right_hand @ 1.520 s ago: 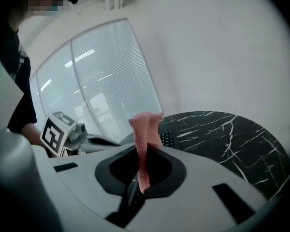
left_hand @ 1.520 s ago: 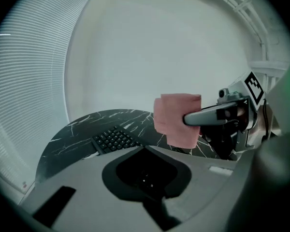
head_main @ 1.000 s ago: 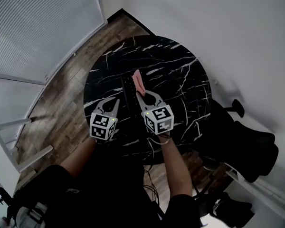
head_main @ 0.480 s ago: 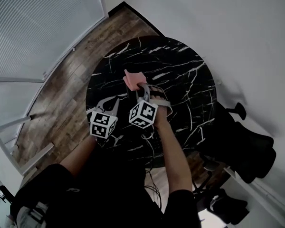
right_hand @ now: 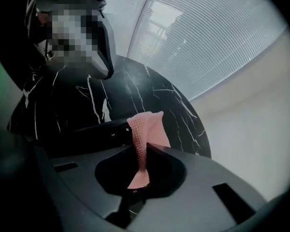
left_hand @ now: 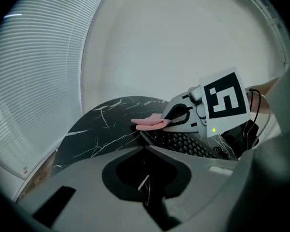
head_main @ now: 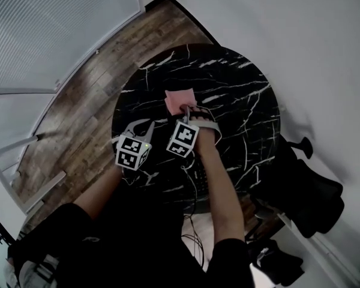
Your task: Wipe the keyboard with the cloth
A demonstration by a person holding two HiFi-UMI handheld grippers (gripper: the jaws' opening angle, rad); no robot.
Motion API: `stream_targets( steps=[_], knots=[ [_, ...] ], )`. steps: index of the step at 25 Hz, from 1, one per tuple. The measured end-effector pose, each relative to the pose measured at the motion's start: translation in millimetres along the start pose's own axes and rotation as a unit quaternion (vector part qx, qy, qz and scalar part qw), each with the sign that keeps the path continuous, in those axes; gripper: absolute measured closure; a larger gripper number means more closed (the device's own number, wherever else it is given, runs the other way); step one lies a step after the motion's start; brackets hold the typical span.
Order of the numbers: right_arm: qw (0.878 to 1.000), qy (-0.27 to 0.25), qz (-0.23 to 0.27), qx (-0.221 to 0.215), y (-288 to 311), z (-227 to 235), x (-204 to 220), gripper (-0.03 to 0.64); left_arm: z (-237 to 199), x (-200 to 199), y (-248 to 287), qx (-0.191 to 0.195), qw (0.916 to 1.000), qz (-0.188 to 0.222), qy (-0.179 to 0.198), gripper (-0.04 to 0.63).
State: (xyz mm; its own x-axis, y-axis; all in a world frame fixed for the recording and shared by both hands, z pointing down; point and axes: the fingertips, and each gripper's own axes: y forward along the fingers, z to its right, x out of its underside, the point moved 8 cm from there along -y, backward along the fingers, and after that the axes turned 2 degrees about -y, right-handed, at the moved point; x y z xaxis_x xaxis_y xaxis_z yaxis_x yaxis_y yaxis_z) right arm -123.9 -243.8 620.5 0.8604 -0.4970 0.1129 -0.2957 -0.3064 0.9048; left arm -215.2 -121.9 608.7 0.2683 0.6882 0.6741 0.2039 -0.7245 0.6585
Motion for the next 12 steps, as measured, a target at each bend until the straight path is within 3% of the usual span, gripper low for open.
stream_targets(
  steps=[12],
  knots=[
    [0.999,-0.002,0.002,-0.046,-7.2,-27.6,3.0,0.611,14.4,9.7,-0.2,0.007,0.9999,-0.008,0.009,0.597]
  ],
)
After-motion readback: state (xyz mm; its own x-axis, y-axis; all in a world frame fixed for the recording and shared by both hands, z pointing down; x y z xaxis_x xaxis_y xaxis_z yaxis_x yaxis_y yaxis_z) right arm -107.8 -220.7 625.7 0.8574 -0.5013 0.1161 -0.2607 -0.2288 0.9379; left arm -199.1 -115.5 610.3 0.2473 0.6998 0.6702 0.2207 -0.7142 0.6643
